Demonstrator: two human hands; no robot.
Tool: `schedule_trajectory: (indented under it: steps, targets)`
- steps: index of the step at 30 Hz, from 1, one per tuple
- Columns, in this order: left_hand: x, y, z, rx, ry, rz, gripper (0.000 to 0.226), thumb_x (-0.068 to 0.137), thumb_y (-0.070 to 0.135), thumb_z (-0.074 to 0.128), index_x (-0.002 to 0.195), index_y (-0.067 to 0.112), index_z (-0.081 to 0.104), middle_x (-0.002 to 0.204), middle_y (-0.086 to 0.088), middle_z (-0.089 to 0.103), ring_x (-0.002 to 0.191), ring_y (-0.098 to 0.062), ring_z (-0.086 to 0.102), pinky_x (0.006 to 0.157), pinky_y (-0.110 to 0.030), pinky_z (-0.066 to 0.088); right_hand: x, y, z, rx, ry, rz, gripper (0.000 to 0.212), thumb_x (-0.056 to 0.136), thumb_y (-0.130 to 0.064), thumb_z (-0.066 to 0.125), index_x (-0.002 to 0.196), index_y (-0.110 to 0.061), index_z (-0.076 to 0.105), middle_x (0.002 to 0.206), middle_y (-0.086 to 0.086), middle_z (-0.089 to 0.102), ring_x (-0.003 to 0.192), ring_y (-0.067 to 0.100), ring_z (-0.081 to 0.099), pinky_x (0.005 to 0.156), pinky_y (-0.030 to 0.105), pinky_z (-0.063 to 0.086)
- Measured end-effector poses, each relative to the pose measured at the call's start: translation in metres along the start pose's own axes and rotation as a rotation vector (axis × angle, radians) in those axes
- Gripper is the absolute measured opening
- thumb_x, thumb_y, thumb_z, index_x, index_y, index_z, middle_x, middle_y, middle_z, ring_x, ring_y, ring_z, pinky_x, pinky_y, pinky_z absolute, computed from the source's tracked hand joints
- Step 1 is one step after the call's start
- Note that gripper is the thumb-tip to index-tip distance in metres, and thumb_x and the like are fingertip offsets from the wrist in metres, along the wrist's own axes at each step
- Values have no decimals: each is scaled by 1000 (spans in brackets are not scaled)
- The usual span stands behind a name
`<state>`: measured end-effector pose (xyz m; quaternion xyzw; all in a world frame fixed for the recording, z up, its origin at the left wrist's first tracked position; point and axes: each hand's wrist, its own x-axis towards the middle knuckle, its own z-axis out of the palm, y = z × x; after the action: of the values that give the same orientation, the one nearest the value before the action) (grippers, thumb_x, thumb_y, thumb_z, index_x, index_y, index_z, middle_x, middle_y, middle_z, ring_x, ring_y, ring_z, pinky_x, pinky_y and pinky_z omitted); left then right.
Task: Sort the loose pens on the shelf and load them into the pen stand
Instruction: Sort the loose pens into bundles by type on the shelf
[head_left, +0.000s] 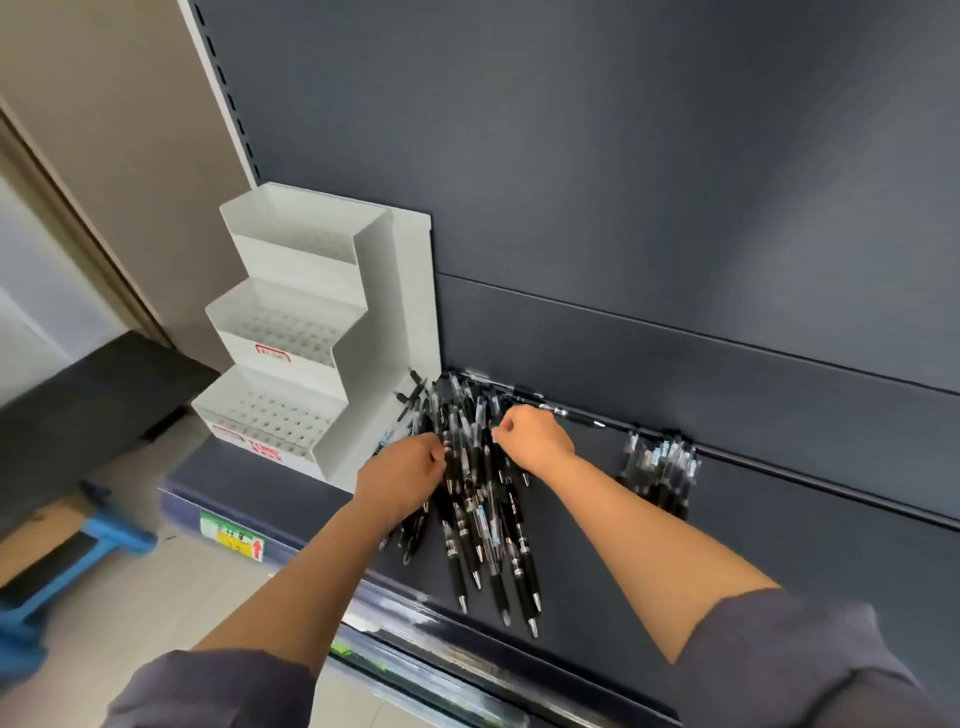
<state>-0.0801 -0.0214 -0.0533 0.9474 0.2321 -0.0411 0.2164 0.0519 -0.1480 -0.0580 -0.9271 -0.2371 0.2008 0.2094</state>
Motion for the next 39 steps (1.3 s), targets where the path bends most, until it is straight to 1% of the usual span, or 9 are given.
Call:
schedule_trajectory:
  steps: [4, 7, 10, 16, 20, 25, 29, 35, 39]
  targets:
    - [7, -14, -1, -26, 26, -32, 18, 91, 21, 41, 99, 24, 57, 99, 3, 62, 91, -20, 57, 73, -32, 46, 24, -21, 15, -111, 2, 74, 37, 91, -48, 52, 66, -20, 46, 78, -1, 54, 68, 20, 54, 51, 24, 36]
    - [11, -25, -1, -45, 16, -40, 18, 91, 21, 42, 100, 25, 58, 101, 5, 62, 91, -18, 56, 71, -29, 44, 33, -29, 23, -159, 5, 90, 38, 91, -45, 50, 63, -23, 37, 69, -5, 45, 60, 16, 48, 47, 23, 30]
    - [21, -32, -3, -69, 8, -35, 18, 91, 21, 42, 99, 25, 58, 100, 4, 62, 89, -17, 55, 72, -30, 45, 40, -30, 23, -148, -9, 108, 30, 91, -32, 47, 64, -22, 38, 70, -4, 47, 65, 19, 50, 49, 23, 31]
    - [47, -30, -5, -87, -55, 48, 23, 94, 22, 45, 114, 20, 56, 105, 0, 62, 94, -20, 57, 74, -29, 45, 42, -38, 6, -13, -8, 109, 14, 85, -26, 53, 80, -14, 55, 81, 3, 57, 76, 26, 56, 62, 28, 40]
    - [58, -26, -3, -76, -86, 125, 35, 95, 23, 46, 129, 23, 50, 116, -4, 54, 103, -21, 54, 82, -33, 46, 33, -49, 14, -81, -75, 118, 24, 86, -20, 57, 65, -15, 47, 71, 3, 49, 74, 28, 55, 63, 30, 43]
    - [65, -30, 0, -47, -116, 186, 35, 94, 24, 48, 129, 21, 51, 120, -6, 53, 114, -23, 49, 90, -38, 47, 26, -60, 28, -334, 38, 121, 8, 90, -7, 54, 91, -14, 58, 100, 8, 62, 94, 30, 62, 63, 32, 42]
    - [67, -33, 0, -53, -131, 208, 31, 93, 22, 47, 124, 20, 54, 113, -6, 53, 110, -24, 50, 86, -38, 47, 25, -69, 40, -432, 38, 133, 25, 85, 2, 52, 103, -12, 62, 109, 9, 64, 102, 31, 62, 69, 34, 44]
    - [67, -38, -2, -92, -128, 264, 31, 94, 21, 48, 125, 20, 53, 112, -7, 53, 107, -23, 52, 84, -35, 47, 25, -62, 47, -339, 83, 194, 18, 90, -13, 53, 107, -11, 60, 113, 10, 61, 101, 31, 61, 67, 32, 41]
    - [70, -34, -2, -78, -89, 294, 34, 95, 21, 47, 128, 20, 51, 112, -5, 54, 107, -22, 51, 83, -33, 47, 28, -59, 36, -129, 150, 230, 25, 95, -20, 45, 116, -7, 51, 117, 13, 61, 107, 33, 59, 71, 33, 38]
